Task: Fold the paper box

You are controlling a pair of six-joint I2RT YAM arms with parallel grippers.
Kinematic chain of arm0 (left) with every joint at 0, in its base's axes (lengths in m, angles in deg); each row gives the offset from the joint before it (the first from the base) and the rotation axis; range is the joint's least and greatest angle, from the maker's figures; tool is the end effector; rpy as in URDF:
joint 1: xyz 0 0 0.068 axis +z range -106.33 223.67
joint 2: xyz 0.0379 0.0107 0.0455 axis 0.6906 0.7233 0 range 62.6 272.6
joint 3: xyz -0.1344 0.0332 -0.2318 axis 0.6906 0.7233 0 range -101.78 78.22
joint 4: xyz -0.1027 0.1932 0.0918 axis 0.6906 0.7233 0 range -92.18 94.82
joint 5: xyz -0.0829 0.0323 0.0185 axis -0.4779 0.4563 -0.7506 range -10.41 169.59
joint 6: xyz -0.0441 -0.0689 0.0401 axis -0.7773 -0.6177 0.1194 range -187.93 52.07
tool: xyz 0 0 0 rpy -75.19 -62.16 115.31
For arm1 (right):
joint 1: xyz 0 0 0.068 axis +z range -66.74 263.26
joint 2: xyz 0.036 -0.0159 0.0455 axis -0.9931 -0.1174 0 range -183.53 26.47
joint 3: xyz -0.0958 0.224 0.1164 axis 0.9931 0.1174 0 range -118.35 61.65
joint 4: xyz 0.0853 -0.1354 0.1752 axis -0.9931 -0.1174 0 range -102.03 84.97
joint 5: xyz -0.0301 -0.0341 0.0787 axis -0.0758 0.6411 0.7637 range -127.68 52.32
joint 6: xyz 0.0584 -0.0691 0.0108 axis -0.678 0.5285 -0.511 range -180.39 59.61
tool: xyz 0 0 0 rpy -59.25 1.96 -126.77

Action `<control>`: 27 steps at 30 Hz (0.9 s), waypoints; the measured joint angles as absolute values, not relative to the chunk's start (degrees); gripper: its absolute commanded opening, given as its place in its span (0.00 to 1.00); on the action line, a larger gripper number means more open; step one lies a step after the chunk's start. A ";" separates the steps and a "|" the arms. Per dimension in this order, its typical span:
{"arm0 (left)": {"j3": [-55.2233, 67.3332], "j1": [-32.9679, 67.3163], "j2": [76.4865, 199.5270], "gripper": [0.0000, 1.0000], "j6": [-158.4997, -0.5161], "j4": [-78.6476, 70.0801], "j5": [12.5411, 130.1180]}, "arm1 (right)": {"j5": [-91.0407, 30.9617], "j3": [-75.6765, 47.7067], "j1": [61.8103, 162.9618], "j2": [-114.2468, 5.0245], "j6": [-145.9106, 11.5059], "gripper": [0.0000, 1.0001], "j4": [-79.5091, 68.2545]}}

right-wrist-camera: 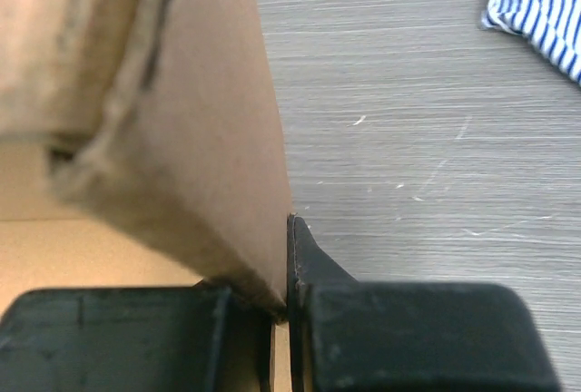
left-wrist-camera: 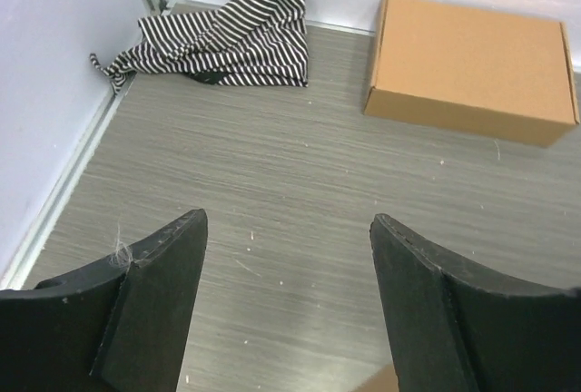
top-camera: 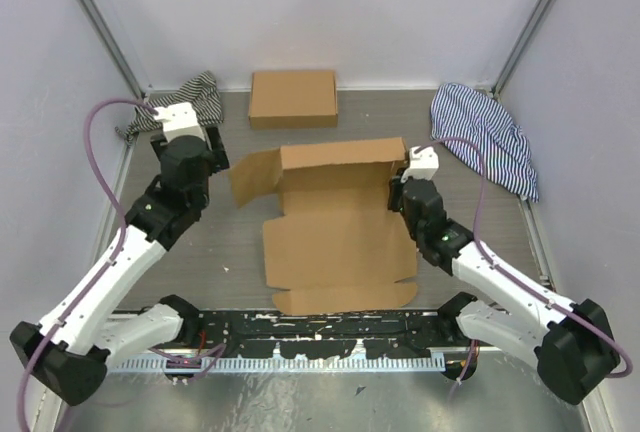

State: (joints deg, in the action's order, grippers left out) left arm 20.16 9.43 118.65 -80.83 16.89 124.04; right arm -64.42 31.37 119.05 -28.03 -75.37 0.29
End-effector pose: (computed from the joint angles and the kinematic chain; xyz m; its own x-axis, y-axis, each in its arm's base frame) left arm 0.2119 -0.0751 0.3590 -0.2025 -0.0549 -0.9777 -0.2021 0.9793 -0.0131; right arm 0.2095 0.1057 0.2434 -0.2995 0.0685 -0.9516 -0.1031 0.9893 0.1037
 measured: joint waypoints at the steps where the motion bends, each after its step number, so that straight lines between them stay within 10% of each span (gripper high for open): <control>1: 20.42 12.25 118.85 0.80 -81.67 16.37 121.70 | -63.37 30.32 117.02 -28.07 -75.37 0.01 -0.96; 10: 28.03 37.13 128.05 0.71 -93.88 0.30 89.46 | -53.36 28.39 108.54 -29.80 -76.33 0.01 -7.34; 27: 54.32 37.61 117.54 0.67 -104.99 -25.60 61.18 | -42.24 26.16 105.17 -35.46 -77.16 0.01 -10.29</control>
